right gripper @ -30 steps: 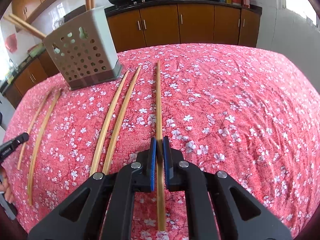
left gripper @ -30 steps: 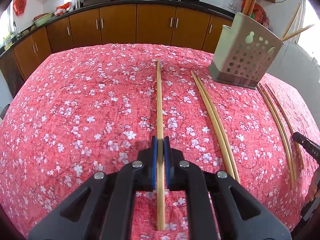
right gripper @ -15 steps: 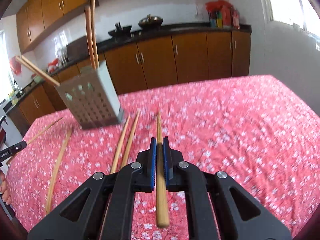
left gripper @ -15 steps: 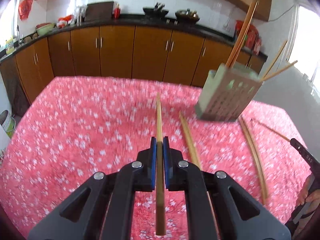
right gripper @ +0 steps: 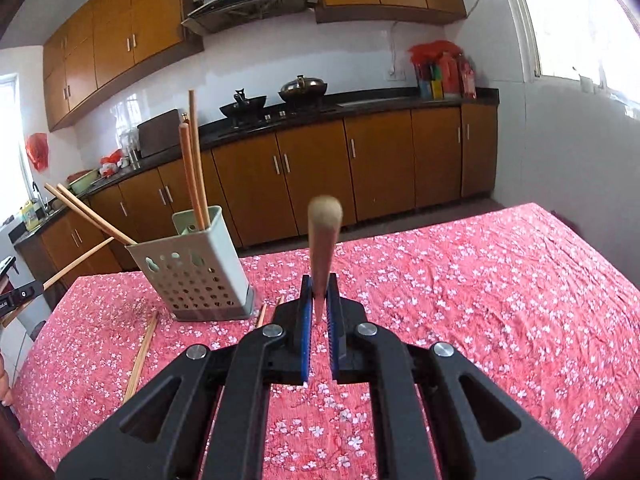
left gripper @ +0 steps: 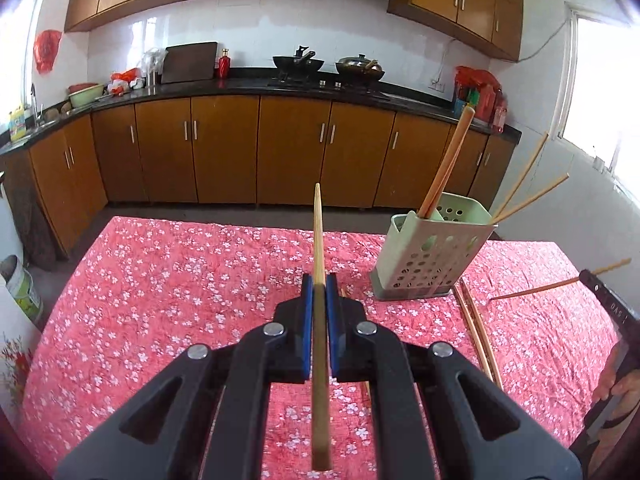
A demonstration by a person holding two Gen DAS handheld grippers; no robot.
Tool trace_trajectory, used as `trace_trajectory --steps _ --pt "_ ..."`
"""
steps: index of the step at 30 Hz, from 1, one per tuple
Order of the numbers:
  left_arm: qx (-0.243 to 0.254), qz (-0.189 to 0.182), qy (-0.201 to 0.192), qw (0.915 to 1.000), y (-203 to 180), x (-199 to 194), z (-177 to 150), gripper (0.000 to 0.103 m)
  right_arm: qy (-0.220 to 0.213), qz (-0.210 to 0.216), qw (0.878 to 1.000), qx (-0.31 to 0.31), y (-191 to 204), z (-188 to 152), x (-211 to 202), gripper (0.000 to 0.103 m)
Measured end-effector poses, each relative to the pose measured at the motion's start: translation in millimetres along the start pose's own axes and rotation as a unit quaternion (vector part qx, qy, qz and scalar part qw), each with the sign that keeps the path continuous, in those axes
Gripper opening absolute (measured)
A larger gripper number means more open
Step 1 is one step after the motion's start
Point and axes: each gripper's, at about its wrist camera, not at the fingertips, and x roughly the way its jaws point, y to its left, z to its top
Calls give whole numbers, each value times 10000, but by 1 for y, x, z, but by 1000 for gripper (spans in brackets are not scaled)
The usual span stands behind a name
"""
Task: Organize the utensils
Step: 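Lift the left gripper's chopstick over the holder while the right gripper carries its chopstick there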
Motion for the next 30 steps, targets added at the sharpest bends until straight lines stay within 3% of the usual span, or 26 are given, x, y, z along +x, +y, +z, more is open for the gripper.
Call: trace_trajectory --steps 16,21,30 --pt "-46 0 -33 10000 7 -6 4 8 -14 33 10000 -50 6 0 0 7" --pt "164 -427 -119 9989 -10 -28 18 8 -160 362 9992 -32 16 26 -20 7" --pt "466 -1056 -402 9925 -52 -64 59 8 -407 1399 9886 -373 58 85 -72 7"
